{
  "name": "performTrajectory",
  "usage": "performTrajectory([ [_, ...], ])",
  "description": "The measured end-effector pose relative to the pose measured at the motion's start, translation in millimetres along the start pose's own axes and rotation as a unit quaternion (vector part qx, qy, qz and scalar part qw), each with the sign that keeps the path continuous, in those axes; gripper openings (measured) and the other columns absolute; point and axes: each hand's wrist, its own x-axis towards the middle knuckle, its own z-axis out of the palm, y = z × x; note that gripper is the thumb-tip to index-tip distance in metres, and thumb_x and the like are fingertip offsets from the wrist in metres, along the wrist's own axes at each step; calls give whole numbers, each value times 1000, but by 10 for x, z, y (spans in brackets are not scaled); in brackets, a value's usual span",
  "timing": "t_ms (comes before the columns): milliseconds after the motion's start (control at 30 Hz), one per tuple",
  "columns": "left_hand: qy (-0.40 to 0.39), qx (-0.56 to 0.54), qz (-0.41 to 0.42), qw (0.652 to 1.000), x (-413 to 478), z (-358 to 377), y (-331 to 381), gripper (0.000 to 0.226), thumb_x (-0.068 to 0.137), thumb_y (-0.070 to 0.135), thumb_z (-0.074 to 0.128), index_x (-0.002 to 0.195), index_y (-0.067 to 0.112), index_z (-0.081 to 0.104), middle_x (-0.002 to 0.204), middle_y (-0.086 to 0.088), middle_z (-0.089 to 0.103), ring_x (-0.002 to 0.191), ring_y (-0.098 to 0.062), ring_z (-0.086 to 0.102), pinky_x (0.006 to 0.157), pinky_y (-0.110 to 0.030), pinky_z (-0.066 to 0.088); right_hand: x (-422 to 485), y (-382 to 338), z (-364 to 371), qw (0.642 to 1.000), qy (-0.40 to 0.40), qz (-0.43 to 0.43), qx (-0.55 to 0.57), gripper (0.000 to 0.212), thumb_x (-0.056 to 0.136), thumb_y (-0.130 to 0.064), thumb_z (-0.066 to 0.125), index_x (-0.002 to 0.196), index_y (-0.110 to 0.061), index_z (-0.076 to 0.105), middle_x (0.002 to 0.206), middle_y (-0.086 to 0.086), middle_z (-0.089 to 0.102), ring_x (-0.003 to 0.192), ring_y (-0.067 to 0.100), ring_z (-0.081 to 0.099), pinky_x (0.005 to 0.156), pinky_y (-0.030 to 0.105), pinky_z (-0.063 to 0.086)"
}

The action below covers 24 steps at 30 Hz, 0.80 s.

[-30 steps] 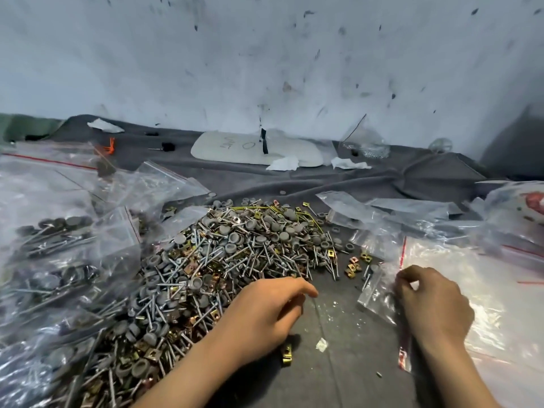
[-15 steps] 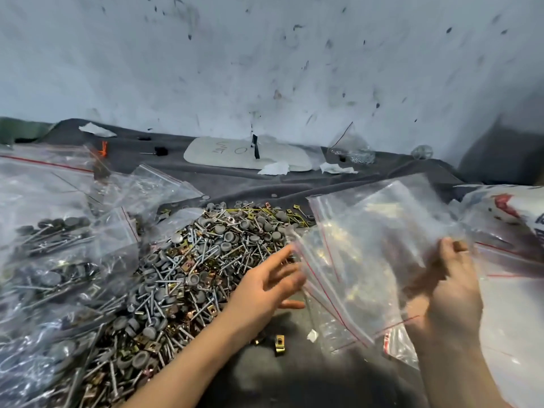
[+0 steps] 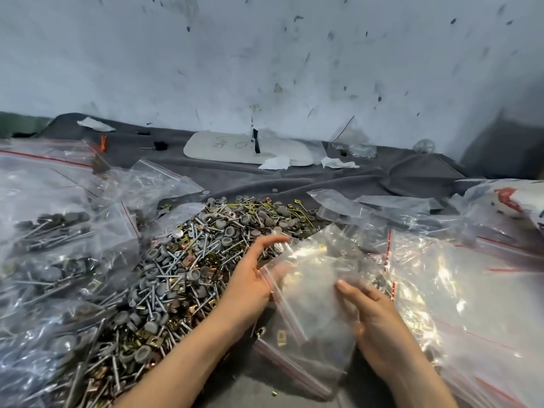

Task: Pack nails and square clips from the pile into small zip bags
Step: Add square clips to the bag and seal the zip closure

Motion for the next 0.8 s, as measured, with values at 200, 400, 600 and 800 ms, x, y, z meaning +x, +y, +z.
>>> performTrajectory([
  [200,-67,-51,-49,995,-17,-52,-11,57,77,76,48,95,30,76,104,-1,73,96,-15,69,79,-29,56,-39,21,54,999,21,-11,-24,16,67,-17,71,81,-9,73,86,9,73,75,19,70,58,29,57],
  [400,-69,-99,-14,993,11,-23,-31,28,83,33,53,99,31,76,110,-16,65,95,-27,56,83,-32,46,-85,-105,50,995,70,-64,-32,11,62,-19,72,71,-13,77,76,7,73,64,15,68,50,26,55],
  [600,-53,-214,-14,975,54,-101,15,34,84,24,47,99,5,71,106,-17,71,87,-30,71,67,-32,59,-193,-676,-492,957,141,-252,2,13,79,-16,65,70,-20,74,84,1,75,72,14,71,67,25,58],
  [800,-138,-59,-79,986,24,-77,-51,35,88,30,49,106,9,70,95,-12,72,67,-19,68,56,-27,54,-90,-893,-1017,867,348,-229,-274,28,88,-16,67,112,-26,58,106,9,70,93,22,65,84,40,46],
])
